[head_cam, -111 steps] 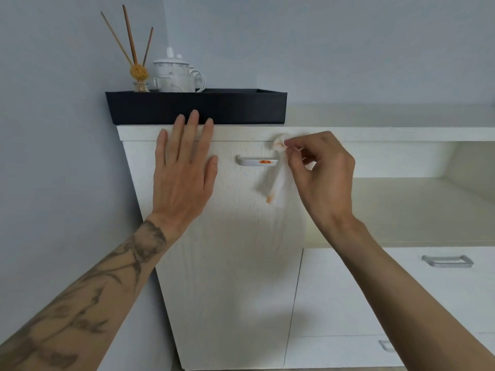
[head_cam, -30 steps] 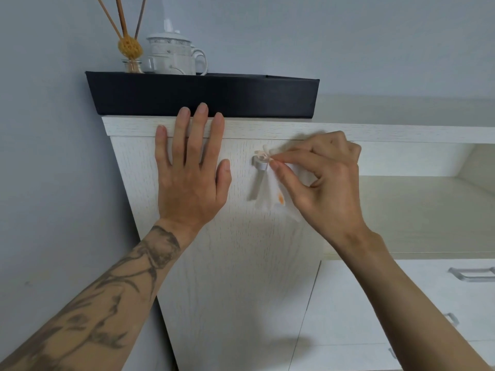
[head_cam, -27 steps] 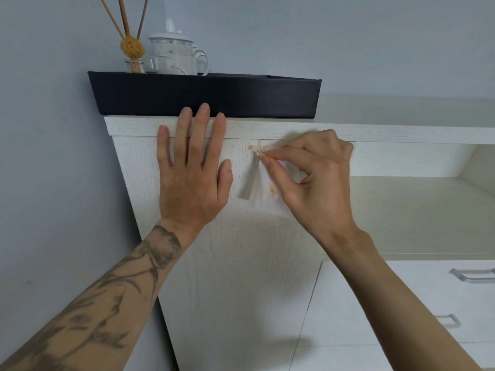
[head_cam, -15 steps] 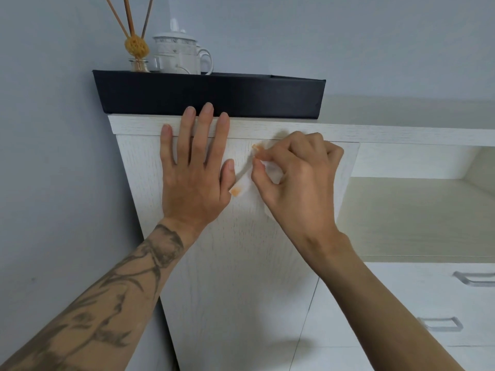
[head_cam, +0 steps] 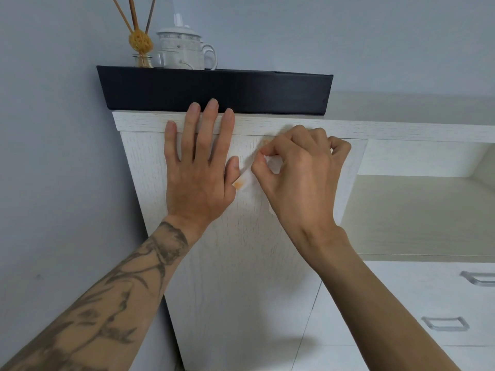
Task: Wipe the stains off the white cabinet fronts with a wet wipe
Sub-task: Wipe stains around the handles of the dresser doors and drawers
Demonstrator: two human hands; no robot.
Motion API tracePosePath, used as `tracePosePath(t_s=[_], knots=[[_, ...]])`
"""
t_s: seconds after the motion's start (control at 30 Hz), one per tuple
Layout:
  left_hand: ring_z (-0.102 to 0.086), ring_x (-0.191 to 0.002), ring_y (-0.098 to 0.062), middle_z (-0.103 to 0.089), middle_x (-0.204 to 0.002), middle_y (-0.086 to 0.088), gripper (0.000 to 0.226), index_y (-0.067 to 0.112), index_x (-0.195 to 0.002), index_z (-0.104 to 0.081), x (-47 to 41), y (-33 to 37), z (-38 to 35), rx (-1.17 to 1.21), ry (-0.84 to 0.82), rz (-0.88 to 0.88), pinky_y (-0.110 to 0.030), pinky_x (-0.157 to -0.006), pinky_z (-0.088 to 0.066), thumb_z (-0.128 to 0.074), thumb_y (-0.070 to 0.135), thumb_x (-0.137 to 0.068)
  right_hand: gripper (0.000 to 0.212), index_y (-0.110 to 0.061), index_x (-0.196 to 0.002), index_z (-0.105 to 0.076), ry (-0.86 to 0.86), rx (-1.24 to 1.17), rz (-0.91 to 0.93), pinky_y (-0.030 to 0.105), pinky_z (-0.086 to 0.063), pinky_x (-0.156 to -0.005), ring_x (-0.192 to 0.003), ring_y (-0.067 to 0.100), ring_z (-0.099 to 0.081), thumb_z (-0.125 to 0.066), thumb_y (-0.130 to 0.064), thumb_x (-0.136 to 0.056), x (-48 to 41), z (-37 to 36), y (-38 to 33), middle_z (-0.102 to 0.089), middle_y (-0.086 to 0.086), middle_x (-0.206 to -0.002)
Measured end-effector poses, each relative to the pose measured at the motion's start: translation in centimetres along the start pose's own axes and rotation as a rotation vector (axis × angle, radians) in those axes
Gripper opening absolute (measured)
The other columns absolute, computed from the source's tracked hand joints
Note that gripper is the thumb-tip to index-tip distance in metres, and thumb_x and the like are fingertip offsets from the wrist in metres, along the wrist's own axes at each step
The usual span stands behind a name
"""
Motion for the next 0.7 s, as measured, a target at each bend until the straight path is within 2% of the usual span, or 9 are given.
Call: tracePosePath(t_s=[0.13, 0.27, 0.43, 0.53, 0.7], knots=[[-0.014, -0.161, -0.036, -0.018, -0.173, -0.014, 0.066, 0.014, -0.171, -0.015, -0.1, -0.1, 0.1, -0.005, -0.002, 0.009, -0.056, -0.133, -0.003, -0.036, 0.038, -0.113, 0.007, -0.018, -0.088, -0.079, 0.013, -0.058, 0.061, 0.035, -0.027, -0.088, -0.096, 0.025, -0.062, -0.078, -0.024, -0.092, 0.5, 0.7, 0.7, -0.073, -0.001, -0.094], [-0.015, -0.161, -0.036, -0.018, -0.173, -0.014, 0.067, 0.015, -0.171, -0.012, -0.1, 0.0, 0.2, 0.011, 0.0, 0.003, -0.056, -0.133, -0.002, -0.034, 0.038, -0.113, 0.007, -0.019, -0.091, -0.081, 0.005, -0.133, 0.116, 0.03, -0.022, -0.087, -0.099, 0.023, -0.056, -0.082, -0.026, -0.092, 0.7, 1.3, 1.9, -0.072, -0.004, -0.097], [-0.014, -0.162, -0.035, -0.018, -0.173, -0.013, 0.067, 0.016, -0.172, -0.011, -0.1, 0.0, 0.2, 0.013, -0.004, 0.011, -0.055, -0.133, -0.001, -0.033, 0.038, -0.112, 0.003, -0.024, -0.091, -0.081, 0.039, -0.176, 0.019, 0.036, -0.028, -0.087, -0.102, 0.025, -0.058, -0.084, -0.025, -0.091, 1.5, 3.3, 6.0, -0.073, -0.007, -0.099], [-0.014, -0.161, -0.035, -0.018, -0.173, -0.013, 0.067, 0.016, -0.172, -0.011, -0.1, 0.1, 0.2, 0.018, -0.007, 0.009, -0.056, -0.133, -0.002, -0.034, 0.037, -0.112, 0.003, -0.023, -0.096, -0.082, 0.04, -0.169, 0.062, 0.035, -0.028, -0.087, -0.1, 0.026, -0.06, -0.082, -0.026, -0.094, 1.5, 3.0, 4.8, -0.074, -0.006, -0.1], [-0.013, -0.161, -0.034, -0.017, -0.173, -0.012, 0.068, 0.016, -0.172, -0.01, -0.1, -0.1, 0.3, 0.022, -0.005, 0.009, -0.054, -0.133, 0.0, -0.033, 0.039, -0.112, 0.016, -0.028, -0.11, -0.082, -0.014, -0.137, 0.181, 0.034, -0.024, -0.092, -0.104, 0.024, -0.059, -0.08, -0.036, -0.096, 1.5, 1.1, 2.9, -0.073, -0.009, -0.108]])
Point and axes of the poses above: each hand's wrist, its own x-axis away from the middle knuckle, its own z-axis out of the back of the hand, y = z × x, the point moved 6 cm from there along -x, towards the middle knuckle
